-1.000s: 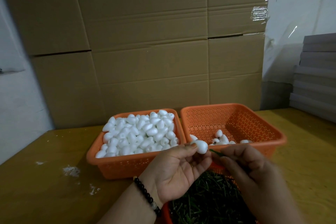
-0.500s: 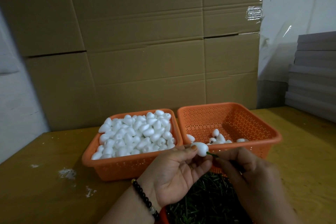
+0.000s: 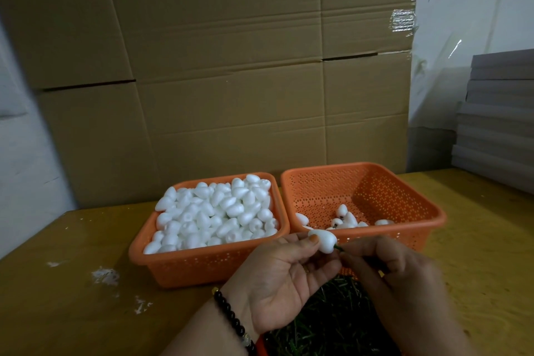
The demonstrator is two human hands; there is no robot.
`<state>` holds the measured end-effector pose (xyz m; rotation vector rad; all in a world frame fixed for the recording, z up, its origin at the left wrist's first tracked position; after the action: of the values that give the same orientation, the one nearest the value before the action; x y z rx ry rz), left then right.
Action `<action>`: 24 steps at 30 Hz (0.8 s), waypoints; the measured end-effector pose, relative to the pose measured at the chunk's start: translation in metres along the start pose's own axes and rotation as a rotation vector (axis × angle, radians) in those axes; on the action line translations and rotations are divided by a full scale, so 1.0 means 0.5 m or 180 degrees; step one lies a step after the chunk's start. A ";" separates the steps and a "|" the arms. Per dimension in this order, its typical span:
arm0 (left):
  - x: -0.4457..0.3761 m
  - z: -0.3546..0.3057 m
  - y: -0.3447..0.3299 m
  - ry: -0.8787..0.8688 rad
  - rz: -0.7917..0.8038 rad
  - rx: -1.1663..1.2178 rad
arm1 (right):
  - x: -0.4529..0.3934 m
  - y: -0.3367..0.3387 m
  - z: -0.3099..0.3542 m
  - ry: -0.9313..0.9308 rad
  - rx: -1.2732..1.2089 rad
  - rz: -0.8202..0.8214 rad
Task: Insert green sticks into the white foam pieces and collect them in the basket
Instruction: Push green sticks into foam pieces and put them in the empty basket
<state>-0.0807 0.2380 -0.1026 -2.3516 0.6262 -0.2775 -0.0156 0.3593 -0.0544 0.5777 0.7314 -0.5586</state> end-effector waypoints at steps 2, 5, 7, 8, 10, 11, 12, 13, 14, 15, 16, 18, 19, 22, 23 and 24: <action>0.001 -0.001 -0.002 -0.0008 0.0021 -0.0026 | 0.000 0.000 0.002 0.0008 0.0016 -0.0009; 0.002 -0.002 -0.004 -0.0013 0.0033 -0.0046 | -0.001 0.000 0.006 0.0006 0.0056 -0.0001; 0.002 -0.003 -0.004 -0.0022 0.0032 -0.0047 | -0.001 0.000 0.007 -0.0015 0.0052 0.0018; 0.003 -0.003 -0.005 -0.0027 0.0032 -0.0046 | -0.001 -0.001 0.008 -0.0020 0.0064 0.0032; 0.004 -0.003 -0.006 -0.0037 0.0039 -0.0040 | -0.002 -0.003 0.010 -0.0034 0.0065 0.0064; 0.004 -0.003 -0.007 -0.0040 0.0047 -0.0036 | -0.002 -0.003 0.010 -0.0042 0.0051 0.0064; 0.004 -0.003 -0.008 -0.0040 0.0053 -0.0032 | -0.001 -0.002 0.011 -0.0044 0.0037 0.0057; 0.005 -0.003 -0.009 -0.0037 0.0057 -0.0029 | -0.001 -0.002 0.011 -0.0045 0.0029 0.0047; 0.005 -0.002 -0.010 -0.0032 0.0057 -0.0027 | 0.000 -0.001 0.010 -0.0052 0.0014 0.0038; 0.004 -0.002 -0.010 -0.0028 0.0055 -0.0029 | 0.001 -0.002 0.007 -0.0077 -0.0020 0.0037; 0.004 -0.001 -0.009 -0.0026 0.0054 -0.0031 | 0.001 -0.002 0.003 -0.0111 -0.0062 0.0047; 0.004 -0.001 -0.008 -0.0033 0.0044 -0.0040 | 0.001 -0.005 0.000 -0.0138 -0.0086 0.0083; 0.004 -0.001 -0.008 -0.0038 0.0038 -0.0048 | 0.002 -0.007 0.001 -0.0136 -0.0081 0.0093; 0.003 -0.001 -0.006 -0.0040 0.0013 -0.0045 | 0.003 -0.009 0.002 -0.0137 -0.0071 0.0087; 0.003 -0.001 -0.005 -0.0037 0.0001 -0.0032 | 0.003 -0.010 0.001 -0.0141 -0.0077 0.0091; 0.003 -0.001 -0.005 -0.0036 -0.0006 -0.0018 | 0.003 -0.010 -0.001 -0.0159 -0.0087 0.0098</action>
<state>-0.0786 0.2388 -0.1007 -2.3577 0.6202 -0.2632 -0.0180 0.3557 -0.0574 0.5469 0.6809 -0.5320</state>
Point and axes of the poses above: each hand's wrist, its own x-axis away from the middle knuckle, its own y-axis out of the back of the hand, z = x × y, the point moved 9 cm from there along -x, towards the middle knuckle, and after that the axes turned 9 degrees about -y, right-handed, at the moved point
